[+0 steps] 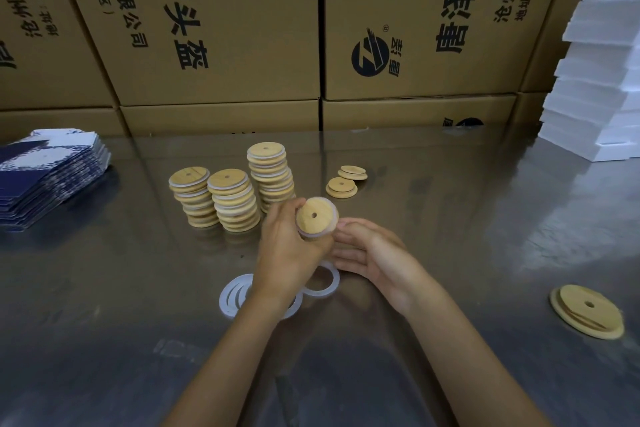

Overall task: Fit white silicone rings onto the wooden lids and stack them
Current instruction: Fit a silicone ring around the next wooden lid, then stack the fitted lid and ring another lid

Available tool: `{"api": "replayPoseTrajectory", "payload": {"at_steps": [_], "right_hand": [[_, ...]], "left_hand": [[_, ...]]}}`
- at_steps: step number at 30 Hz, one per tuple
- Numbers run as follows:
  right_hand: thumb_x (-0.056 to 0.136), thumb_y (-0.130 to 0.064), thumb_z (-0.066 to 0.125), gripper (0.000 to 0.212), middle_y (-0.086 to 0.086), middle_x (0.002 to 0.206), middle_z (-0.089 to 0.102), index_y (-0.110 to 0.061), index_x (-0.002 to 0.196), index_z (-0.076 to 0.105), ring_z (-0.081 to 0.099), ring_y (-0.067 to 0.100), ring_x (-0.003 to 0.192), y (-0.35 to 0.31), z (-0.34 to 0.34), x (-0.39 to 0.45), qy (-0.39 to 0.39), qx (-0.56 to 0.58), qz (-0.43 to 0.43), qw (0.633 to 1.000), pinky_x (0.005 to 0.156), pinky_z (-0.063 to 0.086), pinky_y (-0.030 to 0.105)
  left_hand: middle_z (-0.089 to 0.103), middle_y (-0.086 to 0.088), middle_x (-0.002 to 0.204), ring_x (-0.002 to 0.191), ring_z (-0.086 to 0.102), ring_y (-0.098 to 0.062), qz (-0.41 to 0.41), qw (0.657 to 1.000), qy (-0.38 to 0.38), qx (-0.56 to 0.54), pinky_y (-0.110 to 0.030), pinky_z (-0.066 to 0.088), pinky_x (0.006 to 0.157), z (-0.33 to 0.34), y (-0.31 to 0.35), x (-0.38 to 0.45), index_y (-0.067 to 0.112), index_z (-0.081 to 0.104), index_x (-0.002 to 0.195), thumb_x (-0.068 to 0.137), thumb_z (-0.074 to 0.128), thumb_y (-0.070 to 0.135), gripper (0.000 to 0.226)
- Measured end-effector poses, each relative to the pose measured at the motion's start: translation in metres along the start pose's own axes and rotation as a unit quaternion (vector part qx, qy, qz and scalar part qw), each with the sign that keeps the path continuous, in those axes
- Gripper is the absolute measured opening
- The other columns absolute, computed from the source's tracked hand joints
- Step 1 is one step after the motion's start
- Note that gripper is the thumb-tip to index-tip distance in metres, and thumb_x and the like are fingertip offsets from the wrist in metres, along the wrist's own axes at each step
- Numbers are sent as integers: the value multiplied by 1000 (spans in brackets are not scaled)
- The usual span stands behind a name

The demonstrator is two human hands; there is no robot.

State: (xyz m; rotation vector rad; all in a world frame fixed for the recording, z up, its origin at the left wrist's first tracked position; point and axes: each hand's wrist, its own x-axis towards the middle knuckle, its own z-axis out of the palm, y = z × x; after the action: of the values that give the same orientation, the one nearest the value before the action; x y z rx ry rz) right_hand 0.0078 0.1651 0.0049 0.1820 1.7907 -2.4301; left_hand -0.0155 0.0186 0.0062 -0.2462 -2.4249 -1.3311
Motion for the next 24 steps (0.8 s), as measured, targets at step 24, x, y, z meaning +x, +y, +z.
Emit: {"api": "replayPoseTrajectory", "payload": {"at_steps": [24], "right_hand": [[95,-15,64,12,9,95,78,-9,103,70,69,14,81,-6,-10,4,133,-42,-35,990,75,58,22]], "left_hand": [[51,2,137,130,41,-20,-7,965,40,259,-40,33,104,-13,-9,2,19,61,126,90,53,25,37]]}}
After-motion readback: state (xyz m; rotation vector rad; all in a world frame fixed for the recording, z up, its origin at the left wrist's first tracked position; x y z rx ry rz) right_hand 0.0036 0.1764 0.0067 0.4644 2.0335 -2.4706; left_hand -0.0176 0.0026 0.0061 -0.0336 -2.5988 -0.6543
